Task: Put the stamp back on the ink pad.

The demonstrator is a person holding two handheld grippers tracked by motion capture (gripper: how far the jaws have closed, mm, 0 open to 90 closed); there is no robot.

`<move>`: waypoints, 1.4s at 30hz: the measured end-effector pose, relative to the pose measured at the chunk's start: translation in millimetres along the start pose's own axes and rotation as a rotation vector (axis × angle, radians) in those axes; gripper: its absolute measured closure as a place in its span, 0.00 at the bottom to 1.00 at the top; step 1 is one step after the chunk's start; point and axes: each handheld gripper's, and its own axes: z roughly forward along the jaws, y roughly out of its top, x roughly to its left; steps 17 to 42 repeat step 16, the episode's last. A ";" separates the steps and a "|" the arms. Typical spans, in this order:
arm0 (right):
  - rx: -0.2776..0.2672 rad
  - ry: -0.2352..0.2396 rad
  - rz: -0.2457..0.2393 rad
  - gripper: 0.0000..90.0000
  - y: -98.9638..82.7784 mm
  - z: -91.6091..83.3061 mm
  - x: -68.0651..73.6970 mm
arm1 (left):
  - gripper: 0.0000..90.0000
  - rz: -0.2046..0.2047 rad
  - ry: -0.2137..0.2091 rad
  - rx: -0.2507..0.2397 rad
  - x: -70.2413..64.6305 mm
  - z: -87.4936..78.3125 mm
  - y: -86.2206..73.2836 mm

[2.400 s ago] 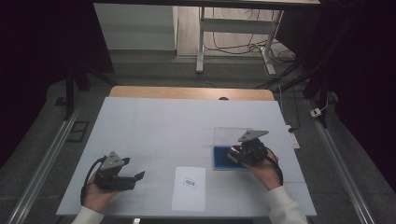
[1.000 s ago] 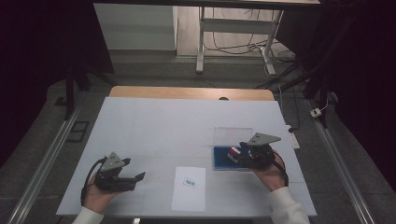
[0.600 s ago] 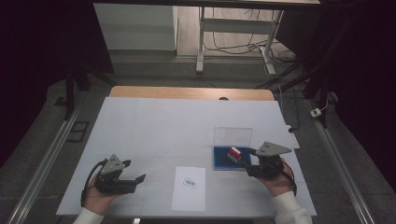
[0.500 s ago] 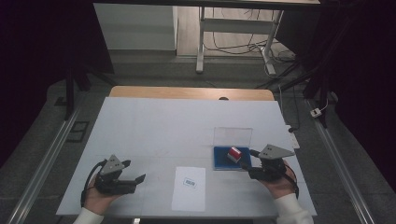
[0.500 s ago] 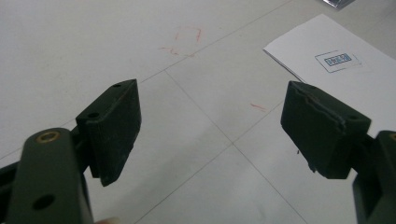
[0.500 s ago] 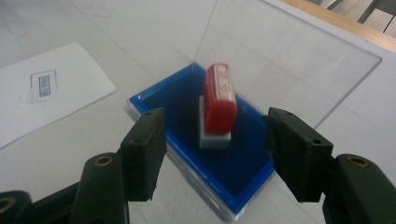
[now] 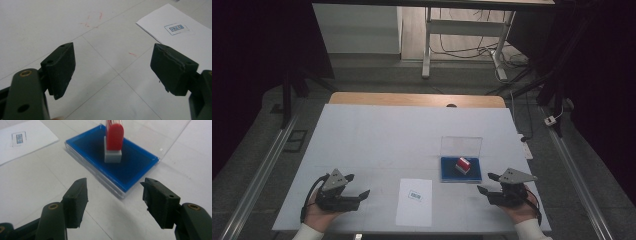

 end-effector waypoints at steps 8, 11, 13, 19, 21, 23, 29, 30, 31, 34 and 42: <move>-0.006 0.012 0.008 0.40 -1.9 0.8 -1.3 | 0.23 0.002 0.005 -0.001 -1.3 0.6 -0.1; -0.008 0.016 0.005 0.40 -1.5 0.7 -1.1 | 0.23 0.004 0.005 -0.003 -1.5 0.6 -0.1; -0.010 0.016 0.005 0.40 -1.3 0.5 -0.8 | 0.23 0.004 0.006 -0.005 -1.5 0.5 -0.2; -0.014 0.018 0.005 0.40 -0.9 0.3 -0.9 | 0.23 0.004 0.007 -0.005 -1.0 0.8 -0.2; -0.014 0.018 0.005 0.40 -0.9 0.3 -0.9 | 0.23 0.004 0.007 -0.005 -1.0 0.8 -0.2; -0.014 0.018 0.005 0.40 -0.9 0.3 -0.9 | 0.23 0.004 0.007 -0.005 -1.0 0.8 -0.2; -0.014 0.018 0.005 0.40 -0.9 0.3 -0.9 | 0.23 0.004 0.007 -0.005 -1.0 0.8 -0.2; -0.014 0.018 0.005 0.40 -0.9 0.3 -0.9 | 0.23 0.004 0.007 -0.005 -1.0 0.8 -0.2; -0.014 0.018 0.005 0.40 -0.9 0.3 -0.9 | 0.23 0.004 0.007 -0.005 -1.0 0.8 -0.2; -0.014 0.018 0.005 0.40 -0.9 0.3 -0.9 | 0.23 0.004 0.007 -0.005 -1.0 0.8 -0.2; -0.014 0.018 0.005 0.40 -0.9 0.3 -0.9 | 0.23 0.004 0.007 -0.005 -1.0 0.8 -0.2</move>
